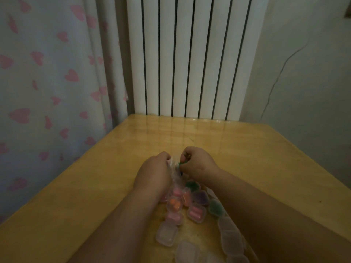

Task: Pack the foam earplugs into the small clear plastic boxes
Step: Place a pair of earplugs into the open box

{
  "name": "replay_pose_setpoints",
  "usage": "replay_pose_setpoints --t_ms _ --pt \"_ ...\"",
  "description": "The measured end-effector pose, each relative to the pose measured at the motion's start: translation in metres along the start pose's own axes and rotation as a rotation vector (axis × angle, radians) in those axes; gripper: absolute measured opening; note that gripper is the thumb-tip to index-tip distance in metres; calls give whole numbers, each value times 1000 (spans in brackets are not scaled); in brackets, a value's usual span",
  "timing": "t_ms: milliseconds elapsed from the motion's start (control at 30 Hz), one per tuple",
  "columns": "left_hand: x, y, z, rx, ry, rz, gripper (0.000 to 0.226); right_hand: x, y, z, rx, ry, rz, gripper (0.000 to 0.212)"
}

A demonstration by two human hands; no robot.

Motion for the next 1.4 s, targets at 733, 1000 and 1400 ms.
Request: replay_pose_setpoints --t_ms 733,1000,1400 --pt "32 16 -22 165 380 248 23 19 88 -54 142 -399 -39 19" --pt "52 31 -9 -135 836 242 12 22 97 -62 180 -513 -174 20" --pt "54 35 -5 -175 902 250 1 31 93 -58 191 -404 -209 16"
Point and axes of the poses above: each hand's wrist, its own y-axis away from the middle knuckle, its own z-axis out of the palm, x = y × z, the point moved 5 cm from there along -y, towards the middle knuckle, and after that the axes turned 5 degrees about -x, right-handed, at the moved point
